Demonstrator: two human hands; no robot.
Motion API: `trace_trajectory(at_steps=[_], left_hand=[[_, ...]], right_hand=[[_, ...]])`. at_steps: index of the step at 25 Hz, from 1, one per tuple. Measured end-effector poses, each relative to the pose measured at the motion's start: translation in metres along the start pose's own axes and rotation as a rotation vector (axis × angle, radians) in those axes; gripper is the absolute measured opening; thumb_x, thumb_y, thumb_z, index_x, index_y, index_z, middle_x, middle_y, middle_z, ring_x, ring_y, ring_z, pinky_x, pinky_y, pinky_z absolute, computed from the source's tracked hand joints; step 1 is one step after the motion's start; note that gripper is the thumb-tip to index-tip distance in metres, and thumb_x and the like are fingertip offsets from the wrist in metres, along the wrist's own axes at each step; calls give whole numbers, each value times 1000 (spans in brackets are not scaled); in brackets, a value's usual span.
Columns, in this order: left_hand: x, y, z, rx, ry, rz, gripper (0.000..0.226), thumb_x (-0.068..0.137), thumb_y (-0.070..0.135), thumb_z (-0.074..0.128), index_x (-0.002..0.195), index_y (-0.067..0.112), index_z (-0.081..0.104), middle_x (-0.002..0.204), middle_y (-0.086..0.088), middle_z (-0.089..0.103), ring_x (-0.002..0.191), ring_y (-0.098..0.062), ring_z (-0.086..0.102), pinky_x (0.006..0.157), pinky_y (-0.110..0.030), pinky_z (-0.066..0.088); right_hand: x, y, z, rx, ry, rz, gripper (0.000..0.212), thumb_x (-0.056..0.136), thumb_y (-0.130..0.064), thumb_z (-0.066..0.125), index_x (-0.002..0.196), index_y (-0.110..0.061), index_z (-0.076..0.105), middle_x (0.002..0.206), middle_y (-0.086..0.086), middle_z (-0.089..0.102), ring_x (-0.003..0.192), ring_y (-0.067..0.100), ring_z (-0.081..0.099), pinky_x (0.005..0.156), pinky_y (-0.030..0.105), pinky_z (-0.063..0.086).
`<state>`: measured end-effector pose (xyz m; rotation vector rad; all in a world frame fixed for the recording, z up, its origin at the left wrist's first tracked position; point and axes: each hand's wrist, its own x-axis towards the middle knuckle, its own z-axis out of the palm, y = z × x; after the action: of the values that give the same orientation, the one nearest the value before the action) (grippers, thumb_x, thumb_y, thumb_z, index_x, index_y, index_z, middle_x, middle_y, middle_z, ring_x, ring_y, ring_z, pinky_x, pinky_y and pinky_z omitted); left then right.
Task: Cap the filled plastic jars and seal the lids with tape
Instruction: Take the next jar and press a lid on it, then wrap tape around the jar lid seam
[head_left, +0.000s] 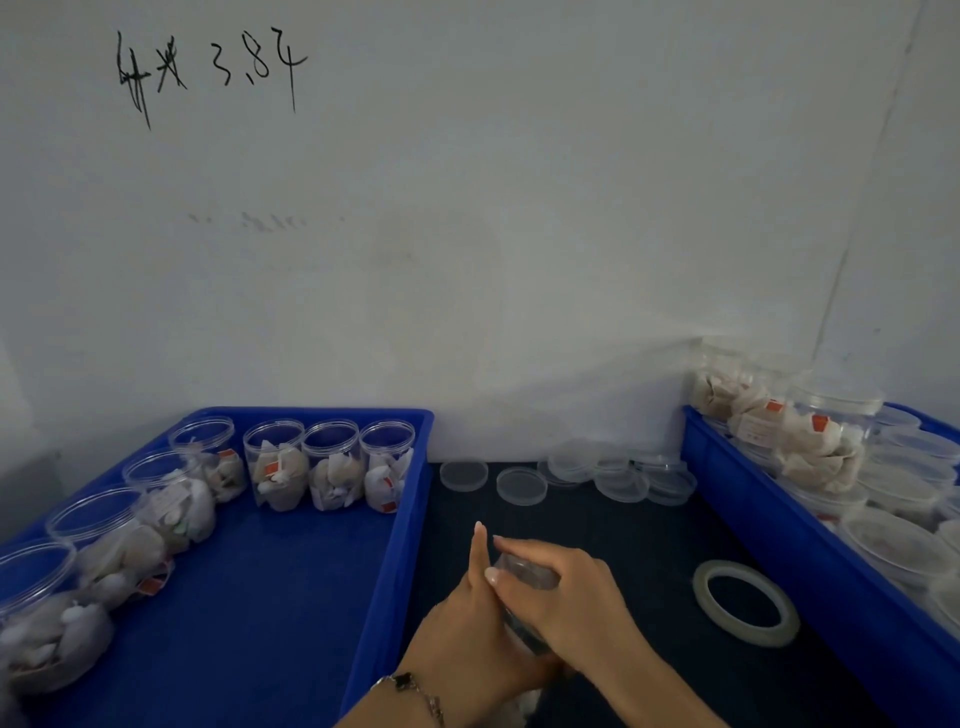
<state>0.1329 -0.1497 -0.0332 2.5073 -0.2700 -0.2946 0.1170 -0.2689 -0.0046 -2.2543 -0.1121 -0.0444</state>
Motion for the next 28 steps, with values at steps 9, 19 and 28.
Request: trace_trajectory(at_steps=[9,19,28], left_hand=[[-7,-15,-6,28,25,163,99,63,53,71,143,30,18,133,3,46,116,-10,50,103,-25,39],[-1,-33,-22,-184,277,90,100,46,60,81,128,31,32,124,16,34,113,-2,36,86,-12,33],[-1,-32,-22,-136,132,48,118,69,46,78,150,17,-2,148,4,19,130,-11,31,103,-21,30]], right_hand=[[-13,16,14,98,-77,-60,43,81,-65,52,119,-46,47,117,-21,56,107,-4,53,93,20,43],[40,85,-30,-49,225,106,17,94,-18,55,97,-34,57,107,-10,63,83,-8,52,64,8,38],[25,117,20,-738,-188,-198,57,96,-49,42,139,-12,39,151,3,33,144,16,17,115,26,11]])
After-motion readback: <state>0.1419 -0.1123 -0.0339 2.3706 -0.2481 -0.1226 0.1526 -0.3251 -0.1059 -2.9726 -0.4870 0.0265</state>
